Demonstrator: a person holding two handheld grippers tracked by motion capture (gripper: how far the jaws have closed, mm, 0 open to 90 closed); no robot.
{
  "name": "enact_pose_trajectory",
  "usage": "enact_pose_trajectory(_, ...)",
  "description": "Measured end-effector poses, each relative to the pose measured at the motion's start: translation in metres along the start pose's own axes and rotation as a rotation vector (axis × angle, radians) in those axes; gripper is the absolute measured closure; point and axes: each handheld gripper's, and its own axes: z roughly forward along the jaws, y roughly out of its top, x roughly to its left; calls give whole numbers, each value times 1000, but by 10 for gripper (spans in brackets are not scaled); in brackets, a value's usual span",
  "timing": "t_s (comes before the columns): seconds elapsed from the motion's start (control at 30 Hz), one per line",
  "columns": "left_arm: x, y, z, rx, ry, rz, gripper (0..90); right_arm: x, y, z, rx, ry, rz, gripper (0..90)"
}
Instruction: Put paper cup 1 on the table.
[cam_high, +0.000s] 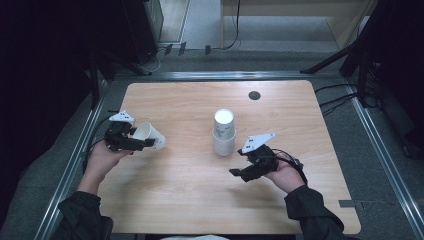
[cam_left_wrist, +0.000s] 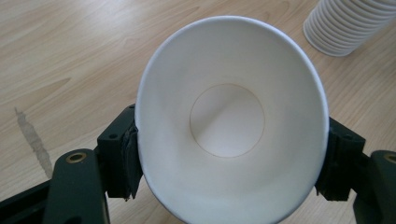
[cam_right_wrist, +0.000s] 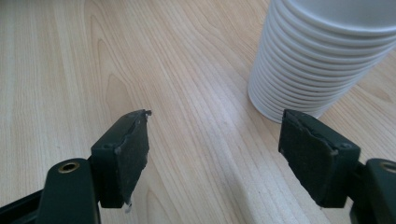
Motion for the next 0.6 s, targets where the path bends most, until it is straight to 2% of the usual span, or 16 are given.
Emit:
enact_pose_trajectory(0.07,5,-1,1,10,14,-13,251,0,-1,-1,0,-4,0,247)
enact_pose_trajectory(0.1,10,-2,2,23,38,-30,251,0,-2,-2,-1,-9,2,247)
enact_pose_trajectory(0.13,10,-2,2,23,38,-30,250,0,-2,-2,-1,-9,2,247)
enact_pose_trajectory(0.17,14,-3,4,38,72,-39,251,0,-3,-3,3,-9,3,247)
enact_pose_trajectory(0.2,15,-3,5,44,83,-45,250,0,-4,-3,3,-11,4,247)
enact_pose_trajectory(0.27,17,-4,6,52,88,-48,250,0,-4,-3,5,-10,6,247)
enact_pose_trajectory(0.37,23,-5,12,77,119,-67,249,0,-5,-4,6,-13,7,247)
enact_pose_trajectory(0.6,26,-5,16,108,164,-65,245,0,-7,-5,5,-19,14,247)
